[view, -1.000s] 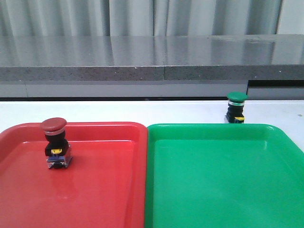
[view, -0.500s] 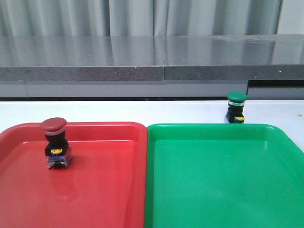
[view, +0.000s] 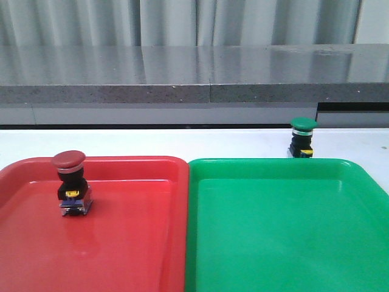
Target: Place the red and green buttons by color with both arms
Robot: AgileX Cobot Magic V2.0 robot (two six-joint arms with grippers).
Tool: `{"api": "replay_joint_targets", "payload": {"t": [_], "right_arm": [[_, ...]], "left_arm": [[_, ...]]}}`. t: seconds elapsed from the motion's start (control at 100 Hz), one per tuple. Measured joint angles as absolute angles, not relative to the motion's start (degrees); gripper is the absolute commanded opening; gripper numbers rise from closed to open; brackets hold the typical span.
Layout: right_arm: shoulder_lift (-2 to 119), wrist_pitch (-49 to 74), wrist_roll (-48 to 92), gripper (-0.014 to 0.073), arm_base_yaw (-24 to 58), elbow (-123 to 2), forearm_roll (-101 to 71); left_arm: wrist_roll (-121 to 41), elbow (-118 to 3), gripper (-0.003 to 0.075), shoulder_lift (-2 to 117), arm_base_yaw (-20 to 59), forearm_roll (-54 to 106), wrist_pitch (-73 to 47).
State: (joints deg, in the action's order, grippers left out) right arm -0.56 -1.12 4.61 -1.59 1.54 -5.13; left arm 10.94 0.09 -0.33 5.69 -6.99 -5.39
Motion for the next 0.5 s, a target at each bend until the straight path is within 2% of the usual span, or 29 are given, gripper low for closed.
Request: {"api": "replay_joint_targets", "payload": {"t": [0.14,0.26,0.5], "right_arm": [[-0.56,-3.62,4.61,-0.0068,-1.59,-0.33,-6.62],[-0.46,0.00,4.61,-0.0068,-1.59,-6.71,-6.74],[10.59,22.43,4.61,-0.0068,-1.59,-25.46,-6.97]], "left_arm": [[10.94,0.09,-0.0019,-0.33,5.69,-6.99,-5.39],[10.94,0.09,-0.0019,-0.33,5.69,-6.99,-5.39],[10.94,0.09,-0.0019,-0.33,5.69,-6.99,-5.39]]}}
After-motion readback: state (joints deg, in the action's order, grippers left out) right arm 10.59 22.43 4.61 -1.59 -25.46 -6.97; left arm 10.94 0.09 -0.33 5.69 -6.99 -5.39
